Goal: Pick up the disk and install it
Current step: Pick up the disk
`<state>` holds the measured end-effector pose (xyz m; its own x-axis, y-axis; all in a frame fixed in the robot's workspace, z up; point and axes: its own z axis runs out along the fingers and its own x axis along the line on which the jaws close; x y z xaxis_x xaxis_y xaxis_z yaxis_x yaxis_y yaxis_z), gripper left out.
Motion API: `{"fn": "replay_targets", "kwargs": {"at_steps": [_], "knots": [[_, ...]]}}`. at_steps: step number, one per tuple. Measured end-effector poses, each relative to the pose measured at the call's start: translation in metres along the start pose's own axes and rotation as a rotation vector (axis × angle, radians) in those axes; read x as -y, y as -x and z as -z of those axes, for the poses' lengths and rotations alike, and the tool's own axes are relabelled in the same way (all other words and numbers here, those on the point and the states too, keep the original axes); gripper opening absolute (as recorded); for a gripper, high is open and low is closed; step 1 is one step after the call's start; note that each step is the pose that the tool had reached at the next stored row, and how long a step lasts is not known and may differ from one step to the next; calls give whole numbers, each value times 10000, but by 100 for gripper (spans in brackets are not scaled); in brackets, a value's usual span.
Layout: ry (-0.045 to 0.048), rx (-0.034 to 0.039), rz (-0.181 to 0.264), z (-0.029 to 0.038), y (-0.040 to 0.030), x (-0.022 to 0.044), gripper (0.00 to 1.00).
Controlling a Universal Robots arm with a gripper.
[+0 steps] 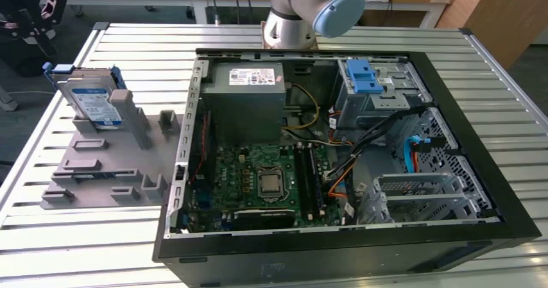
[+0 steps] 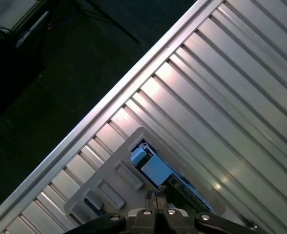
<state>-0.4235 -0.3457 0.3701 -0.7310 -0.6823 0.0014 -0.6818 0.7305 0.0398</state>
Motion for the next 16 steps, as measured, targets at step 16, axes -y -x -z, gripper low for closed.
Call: {"fn": "replay_targets", "kwargs": {"at_steps": [16], "knots": [[-3,-88,2205,-7,0,0,11]]}}
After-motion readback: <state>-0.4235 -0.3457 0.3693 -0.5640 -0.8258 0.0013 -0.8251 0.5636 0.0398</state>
